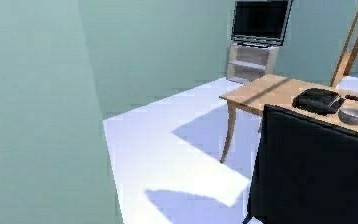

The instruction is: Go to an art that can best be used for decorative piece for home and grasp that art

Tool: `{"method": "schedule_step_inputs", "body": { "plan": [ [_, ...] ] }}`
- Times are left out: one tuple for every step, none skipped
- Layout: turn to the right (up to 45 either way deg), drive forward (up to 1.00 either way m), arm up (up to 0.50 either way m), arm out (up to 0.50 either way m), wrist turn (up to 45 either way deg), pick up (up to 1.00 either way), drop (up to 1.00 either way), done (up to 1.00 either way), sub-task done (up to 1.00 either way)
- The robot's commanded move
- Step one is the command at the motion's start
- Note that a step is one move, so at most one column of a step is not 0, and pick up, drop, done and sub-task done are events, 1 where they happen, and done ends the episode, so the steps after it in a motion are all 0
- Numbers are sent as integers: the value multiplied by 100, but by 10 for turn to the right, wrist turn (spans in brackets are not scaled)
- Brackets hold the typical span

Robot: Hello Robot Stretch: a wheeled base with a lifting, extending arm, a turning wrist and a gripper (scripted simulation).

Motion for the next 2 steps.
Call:
{"method": "schedule_step_inputs", "body": {
  "plan": [
    [420, 0, 0, 0, 0, 0, 0, 0, 0],
    [30, 0, 0, 0, 0, 0, 0, 0, 0]
  ]
}}
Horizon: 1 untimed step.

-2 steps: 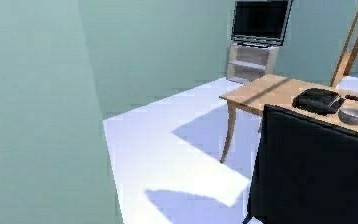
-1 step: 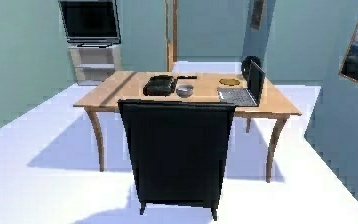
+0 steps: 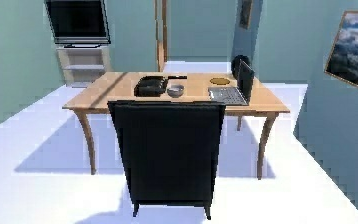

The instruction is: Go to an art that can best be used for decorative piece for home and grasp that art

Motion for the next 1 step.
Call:
{"method": "schedule_step_inputs", "body": {
  "plan": [
    [-150, 0, 0, 0, 0, 0, 0, 0, 0]
  ]
}}
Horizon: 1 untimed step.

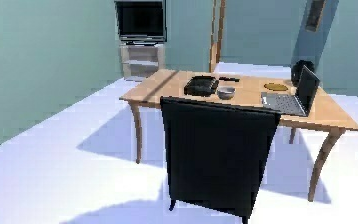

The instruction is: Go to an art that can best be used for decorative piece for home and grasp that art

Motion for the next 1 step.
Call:
{"method": "schedule_step_inputs", "body": {
  "plan": [
    [-30, 0, 0, 0, 0, 0, 0, 0, 0]
  ]
}}
